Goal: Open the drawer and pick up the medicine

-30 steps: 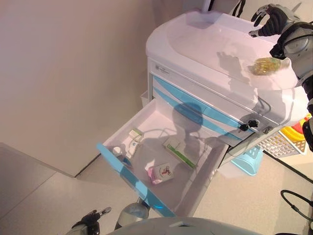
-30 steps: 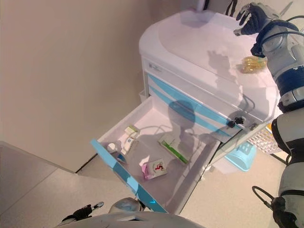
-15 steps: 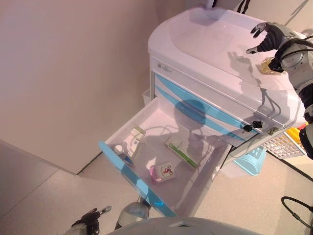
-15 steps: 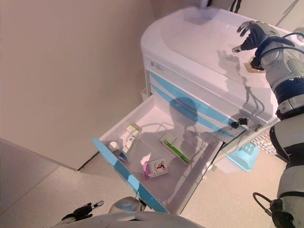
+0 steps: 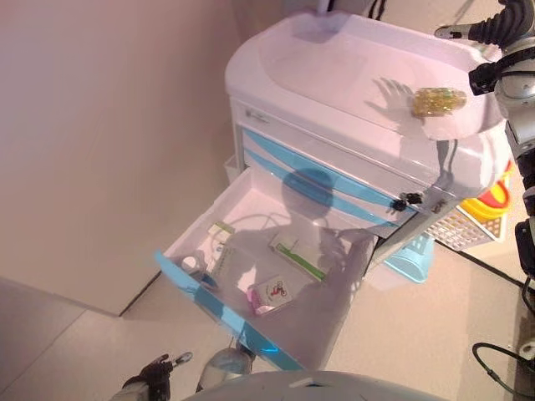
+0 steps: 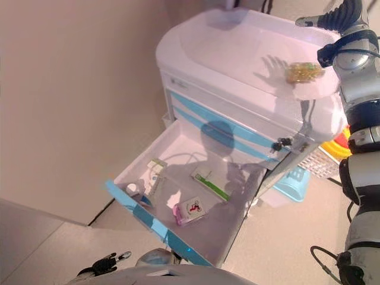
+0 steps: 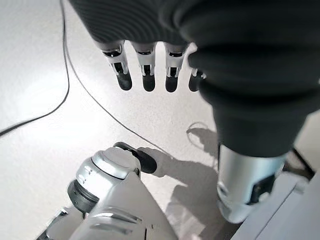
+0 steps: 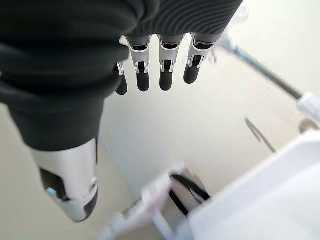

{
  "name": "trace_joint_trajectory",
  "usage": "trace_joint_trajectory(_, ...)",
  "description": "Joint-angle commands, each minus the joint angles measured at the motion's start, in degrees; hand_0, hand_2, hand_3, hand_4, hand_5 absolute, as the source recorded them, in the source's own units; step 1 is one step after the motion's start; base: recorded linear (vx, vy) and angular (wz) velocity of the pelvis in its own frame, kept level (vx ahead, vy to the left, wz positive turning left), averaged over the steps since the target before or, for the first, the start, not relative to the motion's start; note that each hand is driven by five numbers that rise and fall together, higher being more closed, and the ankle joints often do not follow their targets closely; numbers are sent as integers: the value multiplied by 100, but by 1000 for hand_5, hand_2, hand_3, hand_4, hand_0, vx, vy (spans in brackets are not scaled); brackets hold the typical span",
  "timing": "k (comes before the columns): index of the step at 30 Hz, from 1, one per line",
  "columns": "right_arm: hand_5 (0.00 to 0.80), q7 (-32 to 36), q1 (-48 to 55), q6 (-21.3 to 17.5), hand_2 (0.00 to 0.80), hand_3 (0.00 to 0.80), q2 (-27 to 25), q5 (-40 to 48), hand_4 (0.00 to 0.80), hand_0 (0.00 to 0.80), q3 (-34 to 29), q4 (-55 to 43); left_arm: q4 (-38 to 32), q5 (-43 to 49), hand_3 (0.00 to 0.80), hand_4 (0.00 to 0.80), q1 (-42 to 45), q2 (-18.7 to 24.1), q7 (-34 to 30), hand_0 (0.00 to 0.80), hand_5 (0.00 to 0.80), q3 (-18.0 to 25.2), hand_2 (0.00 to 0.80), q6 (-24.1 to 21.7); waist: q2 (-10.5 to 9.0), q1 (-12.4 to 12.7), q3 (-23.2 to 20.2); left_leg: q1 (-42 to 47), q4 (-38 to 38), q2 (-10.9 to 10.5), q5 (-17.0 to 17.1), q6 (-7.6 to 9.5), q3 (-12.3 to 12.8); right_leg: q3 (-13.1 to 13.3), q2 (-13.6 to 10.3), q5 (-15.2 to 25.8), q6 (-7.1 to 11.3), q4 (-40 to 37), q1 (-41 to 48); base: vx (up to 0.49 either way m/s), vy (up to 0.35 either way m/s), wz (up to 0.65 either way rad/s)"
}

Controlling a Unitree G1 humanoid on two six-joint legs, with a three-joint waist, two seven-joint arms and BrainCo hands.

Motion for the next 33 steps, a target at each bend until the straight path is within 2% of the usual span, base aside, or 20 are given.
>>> trace_joint_trajectory(1, 0, -299, 314, -221, 0, 0, -633, 357, 0, 0, -192, -537, 113, 291, 0, 0, -6, 359, -68, 0, 0, -194, 0, -219, -70, -217, -253, 340, 13, -165, -755, 59, 319, 509, -317, 278, 441, 353, -276, -46, -14, -29)
trace_joint_trajectory(4, 0, -259, 1171, -315, 0, 0, -779, 592, 0, 0, -838, -762, 80, 290, 0, 0, -63, 364, -100, 0, 0, -159, 0, -206, -35, -476, -272, 386, 21, -123, -806, 68, 508, 736, -291, 301, 455, 367, -336, -50, -16, -42)
trace_joint_trajectory(7, 0, -174, 1912, -355, 0, 0, -725, 721, 0, 0, -1392, -810, 56, 288, 0, 0, -137, 378, -115, 0, 0, -172, 0, -187, -23, -623, -285, 423, 13, -88, -839, 68, 642, 882, -268, 326, 466, 360, -368, -49, -20, -47)
trace_joint_trajectory(11, 0, -47, 3263, -454, 0, 0, -239, 622, 0, 0, -2173, -906, 27, 311, 0, 0, -316, 317, -77, 0, 0, -151, 0, -91, 21, -896, -266, 459, 10, -36, -884, 62, 857, 1073, -246, 363, 478, 341, -412, -40, -19, -41)
trace_joint_trajectory(15, 0, 162, 4257, -410, 0, 0, 286, 706, 0, 0, -2486, -980, 34, 441, 0, 0, -325, 263, -109, 0, 0, -128, 0, -151, 55, -1051, -238, 495, 10, -13, -920, 72, 987, 1189, -225, 390, 470, 311, -426, -21, -22, -35)
trace_joint_trajectory(20, 0, 650, 5248, -478, 0, 0, 991, 932, 0, 0, -2610, -1023, 1, 594, 0, 0, -329, 186, -42, 0, 0, -134, 0, -274, 85, -1203, -195, 506, 9, -7, -957, 86, 1096, 1278, -207, 404, 458, 278, -452, -15, -13, -16)
trace_joint_trajectory(26, 0, 1230, 6199, -370, 0, 0, 1958, 979, 0, 0, -2265, -708, -39, 834, 0, 0, -317, 112, -11, 0, 0, -146, 0, -487, 139, -1396, -139, 502, 5, 21, -934, 81, 1218, 1319, -194, 417, 464, 301, -505, -1, 5, -9)
trace_joint_trajectory(28, 0, 1420, 6362, -343, 0, 0, 2172, 909, 0, 0, -2137, -468, -21, 901, 0, 0, -309, 102, -11, 0, 0, -162, 0, -587, 148, -1430, -134, 506, 5, 17, -933, 81, 1223, 1332, -185, 415, 465, 295, -504, 23, 16, -12)
trace_joint_trajectory(32, 0, 1511, 6659, -543, 0, 0, 2885, 638, 0, 0, -1621, 724, 20, 1074, 0, 0, -414, 59, 53, 0, 0, -324, 0, -822, 193, -1481, -85, 507, 17, 28, -912, 94, 1264, 1346, -170, 415, 454, 318, -518, 50, 26, -3)
trace_joint_trajectory(33, 0, 1514, 6706, -673, 0, 0, 3061, 427, 0, 0, -1501, 1106, 124, 1423, 0, 0, -447, -31, 347, 0, 0, -363, 0, -1213, 177, -1474, -66, 485, 44, 21, -916, 110, 1270, 1343, -173, 409, 448, 349, -541, 36, -6, -6)
